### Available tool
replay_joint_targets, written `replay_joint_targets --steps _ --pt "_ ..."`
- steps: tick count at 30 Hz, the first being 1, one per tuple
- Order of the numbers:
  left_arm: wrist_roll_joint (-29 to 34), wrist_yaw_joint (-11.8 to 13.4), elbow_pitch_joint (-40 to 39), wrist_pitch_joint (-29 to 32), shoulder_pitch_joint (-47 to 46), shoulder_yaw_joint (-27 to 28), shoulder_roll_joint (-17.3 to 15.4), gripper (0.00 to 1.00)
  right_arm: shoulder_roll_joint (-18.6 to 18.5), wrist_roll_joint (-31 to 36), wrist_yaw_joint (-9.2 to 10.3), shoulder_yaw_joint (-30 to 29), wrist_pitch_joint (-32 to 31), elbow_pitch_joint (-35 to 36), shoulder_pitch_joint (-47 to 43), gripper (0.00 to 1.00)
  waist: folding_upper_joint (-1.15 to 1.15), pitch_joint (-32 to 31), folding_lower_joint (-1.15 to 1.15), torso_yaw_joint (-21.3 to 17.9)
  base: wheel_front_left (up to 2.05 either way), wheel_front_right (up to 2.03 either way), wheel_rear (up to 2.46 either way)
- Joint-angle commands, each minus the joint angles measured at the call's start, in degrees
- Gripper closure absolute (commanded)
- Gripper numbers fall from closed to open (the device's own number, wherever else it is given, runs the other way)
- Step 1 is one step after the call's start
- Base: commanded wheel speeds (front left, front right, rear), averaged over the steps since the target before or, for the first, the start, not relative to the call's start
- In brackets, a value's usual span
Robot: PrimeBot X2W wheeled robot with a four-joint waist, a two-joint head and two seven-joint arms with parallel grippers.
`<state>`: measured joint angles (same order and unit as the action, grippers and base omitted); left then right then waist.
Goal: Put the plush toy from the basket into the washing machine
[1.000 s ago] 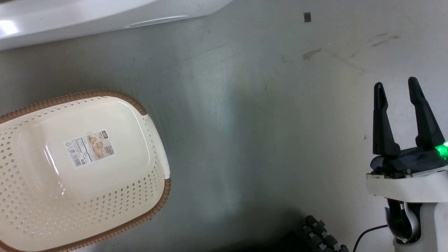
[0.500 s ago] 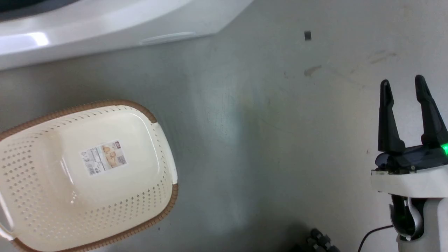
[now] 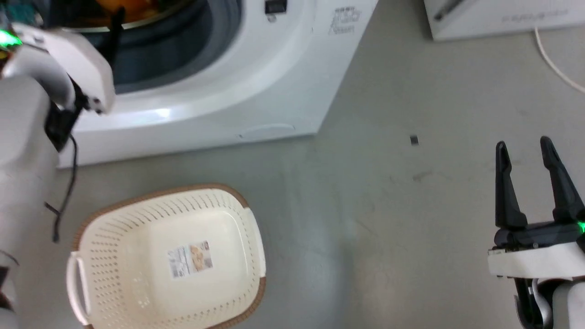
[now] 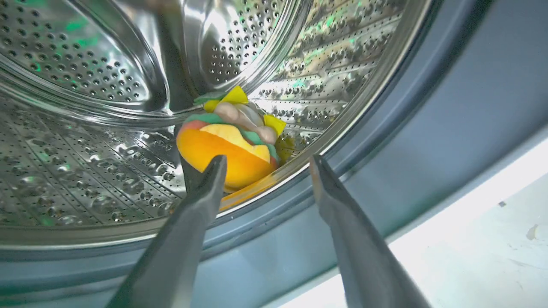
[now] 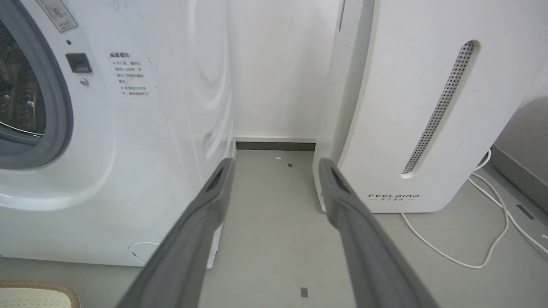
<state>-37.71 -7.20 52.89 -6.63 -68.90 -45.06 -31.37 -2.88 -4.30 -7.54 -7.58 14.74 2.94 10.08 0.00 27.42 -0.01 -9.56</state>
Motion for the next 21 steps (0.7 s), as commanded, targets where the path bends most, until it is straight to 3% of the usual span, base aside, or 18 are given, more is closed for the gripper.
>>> replay_joint_targets --steps 1,3,4,7,15,17,21 --pt "-0.3 0.5 0.2 -2.1 2.0 0.1 0.4 0.0 0.0 0.6 0.05 -0.4 0.3 -0.1 -0.9 0.0 0.0 -6.9 0.01 3.8 0.0 0.0 0.0" --pt "-0.8 1.5 0.0 -5.0 4.5 0.6 1.2 0.0 0.0 1.0 0.05 -0.8 0.3 -0.1 -1.9 0.0 0.0 -9.4 0.01 4.7 0.0 0.0 0.0" --pt "-1.2 3.5 -1.8 -7.5 8.6 1.5 2.3 0.0 0.0 1.3 0.05 -1.4 0.3 0.0 -3.3 0.0 0.0 -12.8 0.01 6.1 0.0 0.0 0.0" --pt "-1.2 5.9 -6.4 -8.3 13.9 3.3 3.0 0.0 0.0 1.5 0.05 -1.4 0.3 0.2 -4.7 0.0 0.0 -15.9 0.01 7.3 0.0 0.0 0.0" --pt "4.1 17.7 -33.5 -8.4 36.0 17.8 4.7 0.0 0.0 1.6 0.05 -1.1 0.3 1.4 -7.8 0.0 0.0 -20.8 0.01 9.5 0.0 0.0 0.0" --pt "6.6 19.5 -39.0 -8.4 41.8 20.4 5.4 0.0 0.0 1.5 0.05 -0.8 0.3 1.5 -8.4 0.0 0.0 -21.7 0.01 9.9 0.0 0.0 0.0" --pt "10.5 20.7 -45.0 -8.4 49.3 22.3 6.4 0.0 0.0 1.4 0.05 -0.3 0.3 1.6 -9.4 0.0 0.0 -22.8 0.01 10.3 0.0 0.0 0.0"
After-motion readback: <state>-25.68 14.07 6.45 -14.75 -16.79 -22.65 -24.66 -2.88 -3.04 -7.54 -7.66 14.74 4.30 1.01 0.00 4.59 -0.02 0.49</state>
